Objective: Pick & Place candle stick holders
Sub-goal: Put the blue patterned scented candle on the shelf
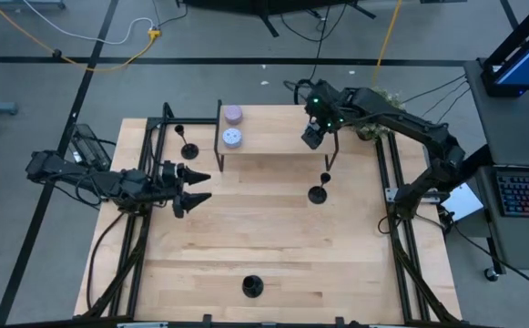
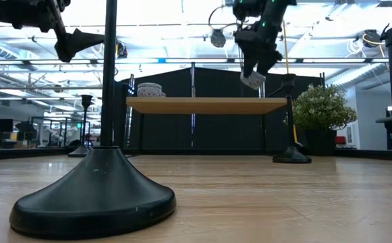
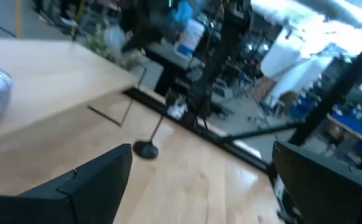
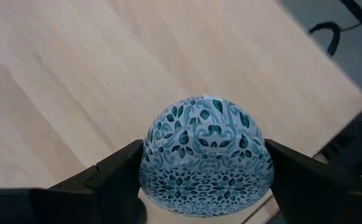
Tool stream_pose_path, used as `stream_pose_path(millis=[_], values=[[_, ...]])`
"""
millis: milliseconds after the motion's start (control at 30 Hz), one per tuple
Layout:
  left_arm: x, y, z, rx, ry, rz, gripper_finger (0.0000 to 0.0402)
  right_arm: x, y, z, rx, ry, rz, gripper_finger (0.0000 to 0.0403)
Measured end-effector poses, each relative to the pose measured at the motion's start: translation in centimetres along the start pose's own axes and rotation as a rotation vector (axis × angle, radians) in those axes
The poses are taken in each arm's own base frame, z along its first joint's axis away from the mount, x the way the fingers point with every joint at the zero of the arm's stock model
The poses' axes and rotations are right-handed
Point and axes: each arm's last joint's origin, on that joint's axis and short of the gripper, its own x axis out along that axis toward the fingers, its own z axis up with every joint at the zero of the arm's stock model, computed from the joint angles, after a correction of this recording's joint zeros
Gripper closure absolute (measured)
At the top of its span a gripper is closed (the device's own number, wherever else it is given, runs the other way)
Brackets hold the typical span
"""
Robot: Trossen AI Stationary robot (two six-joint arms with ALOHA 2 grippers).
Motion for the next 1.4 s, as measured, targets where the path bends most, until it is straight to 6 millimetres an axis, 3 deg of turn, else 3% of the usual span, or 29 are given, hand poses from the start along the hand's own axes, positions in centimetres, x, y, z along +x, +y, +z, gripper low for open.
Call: stream_pose_path(millis=[300, 500, 633, 800, 1067, 1400], values=[[0.3, -0.4, 1.1, 0.049, -0.15, 0.025, 0.0007, 2.4, 0.0, -0.1, -0.11, 0.117, -0.012, 0.0112], [0.1, -0.7, 1.8, 0.08, -0.216, 0.012, 0.0007, 1.4, 0.0, 0.7, -0.131, 0.066, -0.006, 0.0112], [0.1, -0.7, 1.8, 0.087, -0.218, 0.012, 0.0007, 0.7, 0.2, 1.8, -0.132, 0.026, -0.003, 0.0112], [0.3, -0.6, 1.7, 0.088, -0.216, 0.031, 0.0007, 1.9, 0.4, 2.7, -0.146, 0.056, -0.002, 0.0112], [0.5, -0.6, 1.4, 0.059, -0.203, 0.033, 0.0007, 4.1, 0.6, 2.7, -0.168, 0.149, -0.009, 0.0112], [0.8, -0.6, 1.3, -0.012, -0.201, 0.033, 0.0007, 4.2, 0.7, 2.5, -0.168, 0.176, 0.036, 0.011]])
